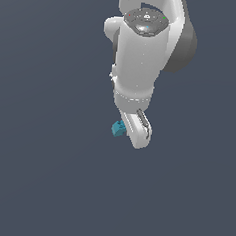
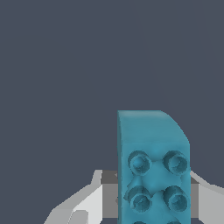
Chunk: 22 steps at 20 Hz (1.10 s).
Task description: Pick up the object and move it to a goal position.
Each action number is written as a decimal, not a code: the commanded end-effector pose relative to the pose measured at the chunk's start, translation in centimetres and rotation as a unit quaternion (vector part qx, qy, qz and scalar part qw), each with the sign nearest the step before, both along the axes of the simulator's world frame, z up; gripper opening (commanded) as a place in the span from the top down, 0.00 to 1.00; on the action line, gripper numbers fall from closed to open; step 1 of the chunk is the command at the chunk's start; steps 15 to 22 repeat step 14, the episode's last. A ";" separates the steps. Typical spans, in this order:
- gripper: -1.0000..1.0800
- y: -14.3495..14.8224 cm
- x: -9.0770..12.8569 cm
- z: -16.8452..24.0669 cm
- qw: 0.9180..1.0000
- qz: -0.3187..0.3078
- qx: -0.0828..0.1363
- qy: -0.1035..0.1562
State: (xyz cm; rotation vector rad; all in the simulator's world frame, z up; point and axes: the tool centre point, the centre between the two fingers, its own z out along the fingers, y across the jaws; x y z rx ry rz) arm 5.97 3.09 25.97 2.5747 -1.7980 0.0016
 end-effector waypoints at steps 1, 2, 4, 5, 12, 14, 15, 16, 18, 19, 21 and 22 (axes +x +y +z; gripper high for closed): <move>1.00 0.0 0.7 1.1 1.000 0.000 0.000 0.000; 1.00 0.0 0.9 1.4 1.000 0.000 0.000 0.000; 1.00 0.0 1.3 2.0 1.000 0.000 0.000 0.000; 1.00 0.0 1.5 2.2 1.000 0.000 0.000 0.000; 1.00 0.0 2.1 3.1 1.000 0.000 0.001 0.000; 1.00 0.0 2.2 3.1 1.000 0.000 0.001 0.000; 1.00 0.0 2.2 3.1 1.000 0.000 0.001 0.000; 1.00 0.0 2.2 3.1 1.000 0.000 0.001 0.000; 1.00 0.0 2.2 3.1 1.000 0.000 0.001 0.000; 1.00 0.0 2.2 3.1 1.000 0.000 0.001 0.000; 1.00 0.0 2.2 3.1 1.000 0.000 0.001 0.000; 1.00 0.0 2.2 3.1 1.000 0.000 0.001 0.000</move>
